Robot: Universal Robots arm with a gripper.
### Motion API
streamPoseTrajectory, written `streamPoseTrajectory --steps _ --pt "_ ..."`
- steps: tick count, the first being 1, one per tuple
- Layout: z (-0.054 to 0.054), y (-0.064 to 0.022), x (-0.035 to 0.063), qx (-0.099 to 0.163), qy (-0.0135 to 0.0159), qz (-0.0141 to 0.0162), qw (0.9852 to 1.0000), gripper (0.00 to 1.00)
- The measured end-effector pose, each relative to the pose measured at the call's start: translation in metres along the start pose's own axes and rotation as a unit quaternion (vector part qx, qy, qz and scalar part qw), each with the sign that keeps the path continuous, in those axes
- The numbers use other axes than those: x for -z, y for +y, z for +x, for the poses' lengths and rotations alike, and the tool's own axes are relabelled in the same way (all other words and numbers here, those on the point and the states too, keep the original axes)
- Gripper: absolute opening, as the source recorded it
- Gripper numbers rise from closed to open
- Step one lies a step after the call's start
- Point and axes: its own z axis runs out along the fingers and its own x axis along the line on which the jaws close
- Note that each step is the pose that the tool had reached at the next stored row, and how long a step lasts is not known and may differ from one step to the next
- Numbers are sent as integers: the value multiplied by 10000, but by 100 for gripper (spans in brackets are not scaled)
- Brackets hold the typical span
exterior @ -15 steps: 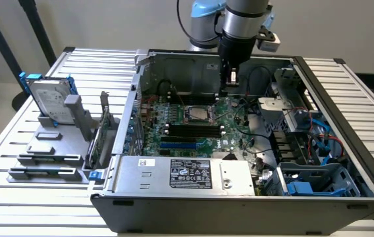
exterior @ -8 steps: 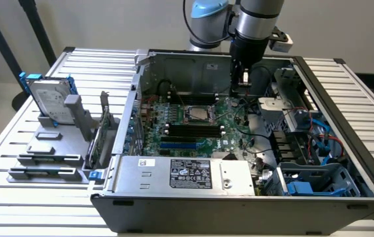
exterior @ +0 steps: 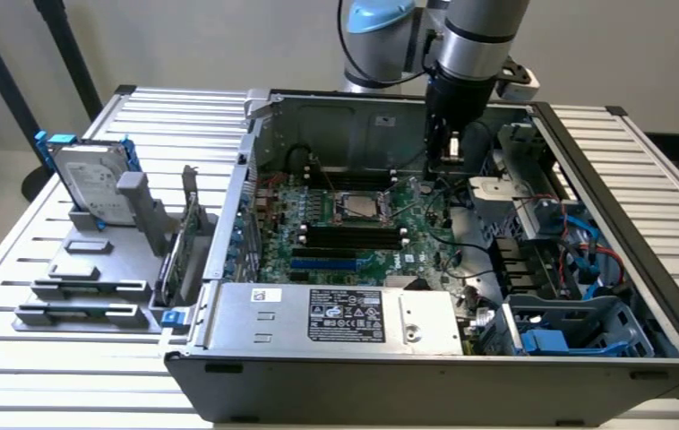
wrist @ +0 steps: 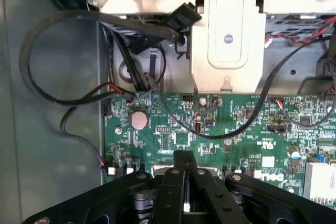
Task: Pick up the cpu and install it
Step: 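Close the cpu cover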
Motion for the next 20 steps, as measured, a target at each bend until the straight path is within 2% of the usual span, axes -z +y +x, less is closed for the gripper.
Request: streamPoseTrajectory --steps 3,11,14,16,17,18,20 --pt "-9 36 -36 4 13 0 10000 11" --pt "-32 39 -168 4 34 1 10000 11" --pt "-34 40 -197 4 41 17 10000 11" --pt "-37 39 -204 0 48 64 10000 11" --pt "-38 39 -205 -2 53 104 9999 11" --pt "-39 39 -205 -6 61 168 9998 11" --pt "-43 39 -205 -14 75 324 9994 11"
